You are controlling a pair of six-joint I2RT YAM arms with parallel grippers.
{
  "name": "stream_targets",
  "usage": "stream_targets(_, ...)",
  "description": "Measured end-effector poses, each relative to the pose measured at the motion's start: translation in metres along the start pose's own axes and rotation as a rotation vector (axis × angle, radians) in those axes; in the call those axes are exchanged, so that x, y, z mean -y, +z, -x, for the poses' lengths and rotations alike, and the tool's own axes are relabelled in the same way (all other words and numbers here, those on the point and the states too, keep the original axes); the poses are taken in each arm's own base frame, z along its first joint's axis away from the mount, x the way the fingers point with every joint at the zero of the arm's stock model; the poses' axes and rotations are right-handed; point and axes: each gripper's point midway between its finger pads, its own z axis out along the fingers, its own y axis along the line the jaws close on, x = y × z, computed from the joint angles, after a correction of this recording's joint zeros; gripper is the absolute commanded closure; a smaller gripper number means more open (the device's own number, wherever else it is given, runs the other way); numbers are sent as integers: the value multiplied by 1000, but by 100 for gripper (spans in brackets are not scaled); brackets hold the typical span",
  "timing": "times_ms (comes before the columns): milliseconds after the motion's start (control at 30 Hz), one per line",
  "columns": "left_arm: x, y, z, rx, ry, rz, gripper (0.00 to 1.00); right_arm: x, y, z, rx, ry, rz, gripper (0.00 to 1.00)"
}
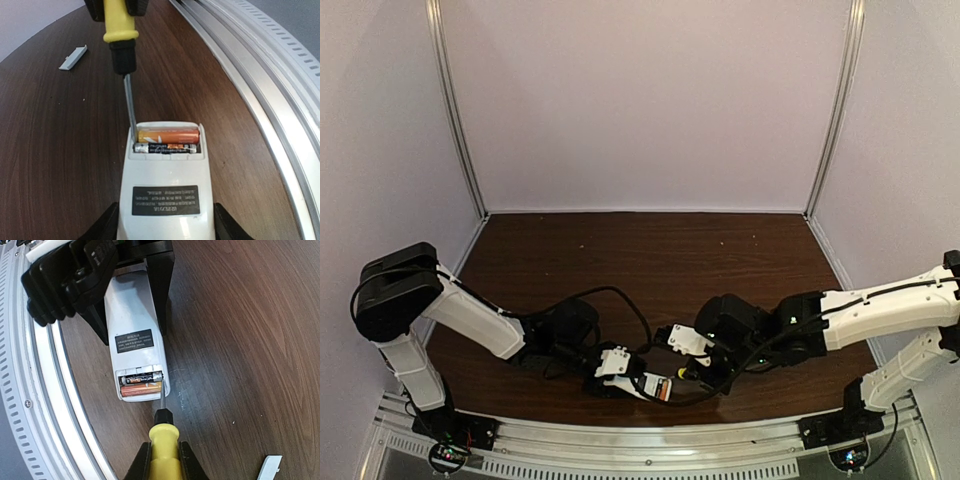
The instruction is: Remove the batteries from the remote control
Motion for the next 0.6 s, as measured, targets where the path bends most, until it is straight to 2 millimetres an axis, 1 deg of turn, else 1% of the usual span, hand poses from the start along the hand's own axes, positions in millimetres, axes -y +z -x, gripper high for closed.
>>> stream_targets(400,-1,0,-1,-1,-4,-3,100,-1,1,6,24,-5,-11,100)
stream_targets(600,-2,1,-1,2,-10,-13,100,-2,2,6,32,-9,-18,100)
